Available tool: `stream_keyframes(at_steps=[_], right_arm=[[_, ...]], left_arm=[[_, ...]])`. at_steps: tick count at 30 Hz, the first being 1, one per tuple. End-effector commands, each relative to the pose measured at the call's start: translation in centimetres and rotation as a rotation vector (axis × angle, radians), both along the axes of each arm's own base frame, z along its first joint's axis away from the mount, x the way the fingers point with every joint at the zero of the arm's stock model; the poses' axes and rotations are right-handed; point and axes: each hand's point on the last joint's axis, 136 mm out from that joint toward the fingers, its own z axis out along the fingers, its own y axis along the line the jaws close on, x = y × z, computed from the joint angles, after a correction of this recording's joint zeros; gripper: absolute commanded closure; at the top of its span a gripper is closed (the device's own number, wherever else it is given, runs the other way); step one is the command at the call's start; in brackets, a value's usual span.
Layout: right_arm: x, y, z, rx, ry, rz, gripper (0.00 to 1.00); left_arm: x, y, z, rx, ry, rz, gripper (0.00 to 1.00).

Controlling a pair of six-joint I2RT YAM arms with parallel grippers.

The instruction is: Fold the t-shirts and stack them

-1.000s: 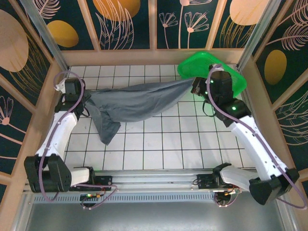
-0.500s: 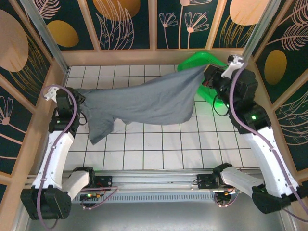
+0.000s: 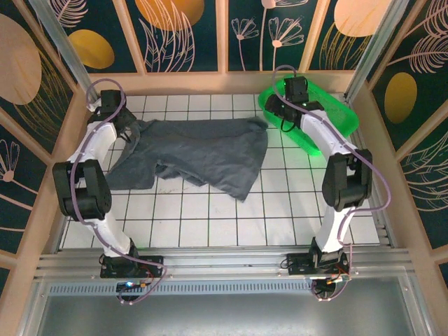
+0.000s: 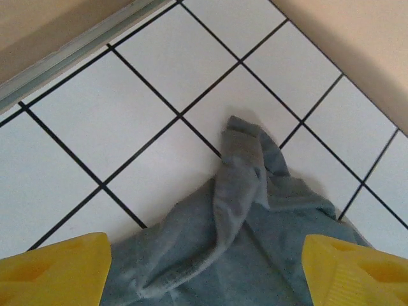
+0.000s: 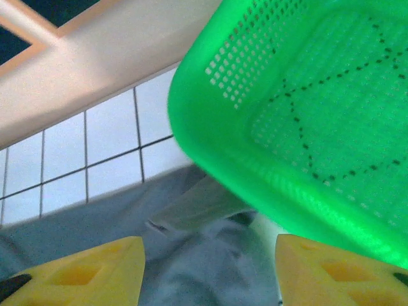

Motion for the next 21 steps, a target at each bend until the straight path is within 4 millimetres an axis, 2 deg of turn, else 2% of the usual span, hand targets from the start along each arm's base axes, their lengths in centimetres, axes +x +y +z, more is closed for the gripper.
stream_keyframes(at_steps=[1,2,4,7,10,12,14,18,21], right_arm=[[-6.2,2.0,1.6,0.034,0.018,0.080,0.43],[-8.3,2.6,0.2,0.029,0.058,0.109,0.43],[-13.8,4.9,-2.9,-0.004,0.129,0.222,0.44],[-21.9,8.2,-7.2,-0.098,0.196,0.436,0.42],[-27.7,9.6,-11.2,-0.165,0.289,0.574,0.38],[-29.3,9.9,-13.2,-0.211,0.328,0.614,0.36],[-29.6,10.3,-14.5,-0.254,0.341,0.633,0.36],[-28.1,10.3,-17.3,-0.361,0.382,0.598,0.40],[-26.9,10.8,-18.1,-0.394,0.374,0.586,0.42]], left_arm=[[-4.4,-1.0,1.1,-0.031,0.023,-0.034,0.22],[-5.5,-1.6,0.1,-0.063,0.038,-0.039,0.23],[-8.0,-2.9,-1.4,-0.132,0.055,-0.060,0.24],[-11.0,-3.8,-2.6,-0.185,0.079,-0.057,0.25],[-12.2,-4.2,-2.5,-0.201,0.073,-0.059,0.25],[-12.6,-3.8,-2.7,-0.180,0.093,-0.052,0.25],[-12.5,-3.5,-2.7,-0.161,0.103,-0.050,0.26],[-12.0,-3.6,-2.5,-0.169,0.104,-0.050,0.26],[-11.8,-3.9,-2.3,-0.189,0.088,-0.055,0.27]])
